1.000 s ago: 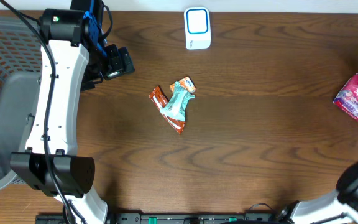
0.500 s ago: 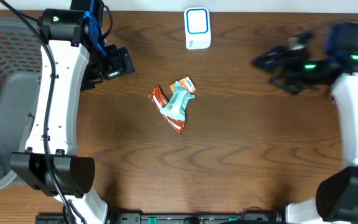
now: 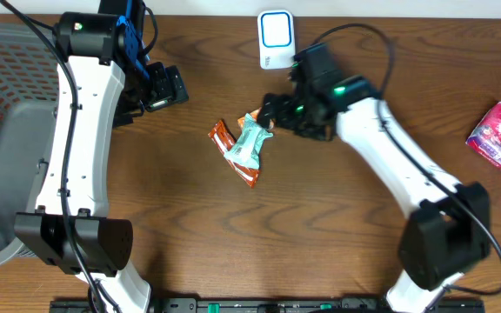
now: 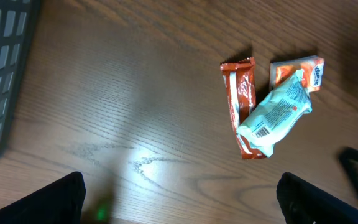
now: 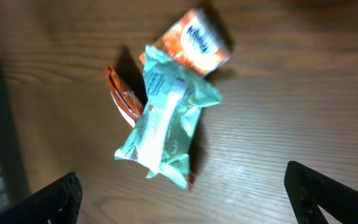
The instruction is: Scan the item barcode
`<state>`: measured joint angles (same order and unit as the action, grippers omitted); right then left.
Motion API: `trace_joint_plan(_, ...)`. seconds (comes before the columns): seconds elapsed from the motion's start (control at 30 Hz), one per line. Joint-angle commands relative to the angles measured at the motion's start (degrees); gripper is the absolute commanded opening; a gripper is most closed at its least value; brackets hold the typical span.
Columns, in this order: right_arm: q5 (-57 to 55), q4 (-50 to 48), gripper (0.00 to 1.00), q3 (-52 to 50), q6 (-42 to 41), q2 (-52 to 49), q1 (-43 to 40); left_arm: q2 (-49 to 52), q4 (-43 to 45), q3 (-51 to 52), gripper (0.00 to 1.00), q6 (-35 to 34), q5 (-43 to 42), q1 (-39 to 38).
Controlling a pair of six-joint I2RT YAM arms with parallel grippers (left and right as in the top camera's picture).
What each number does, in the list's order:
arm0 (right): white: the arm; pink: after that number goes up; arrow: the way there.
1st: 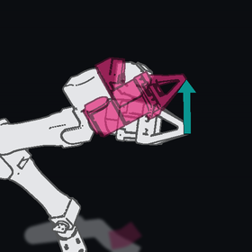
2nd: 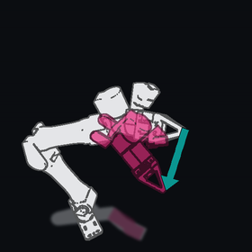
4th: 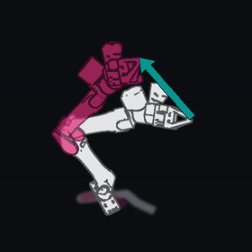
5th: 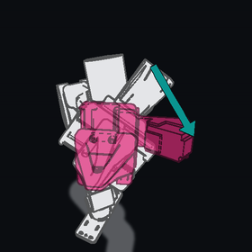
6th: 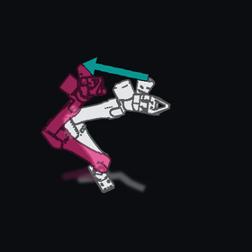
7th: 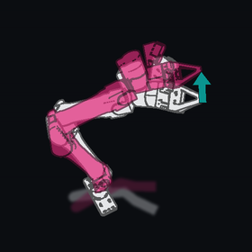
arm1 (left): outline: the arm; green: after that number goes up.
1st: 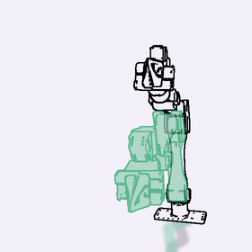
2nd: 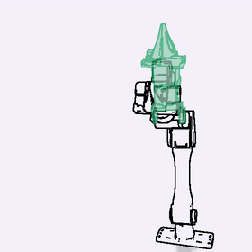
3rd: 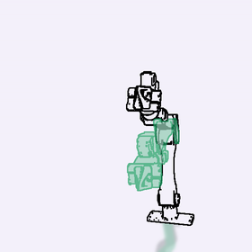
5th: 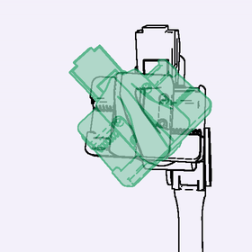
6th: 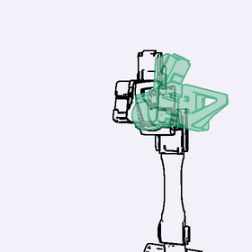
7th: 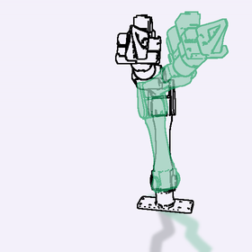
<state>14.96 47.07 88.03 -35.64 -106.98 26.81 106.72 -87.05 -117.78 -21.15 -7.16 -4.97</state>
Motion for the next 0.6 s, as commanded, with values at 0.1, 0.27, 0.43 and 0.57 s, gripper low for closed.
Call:
trace_joint_plan(0.1,-2.4,-2.7,0.86,-0.2,-6.5,-6.5,4.7,0.5,-0.3,-0.1,0.98,-0.1,0.3,0.2)
trace_joint_plan(0.27,-7.5,-3.3,0.82,-0.2,-3.7,-8.5,7.9,0.5,-0.3,-0.1,0.98,-0.1,0.3,0.2)
trace_joint_plan(0.43,-15.9,-3.6,0.64,-0.2,-3.7,-9.0,10.8,0.5,-0.3,-0.1,0.98,-0.1,0.3,0.2)
trace_joint_plan(0.57,-17.9,-4.3,0.66,-0.2,-3.7,-10.9,11.9,0.5,-0.3,-0.1,0.98,-0.1,0.4,0.2)
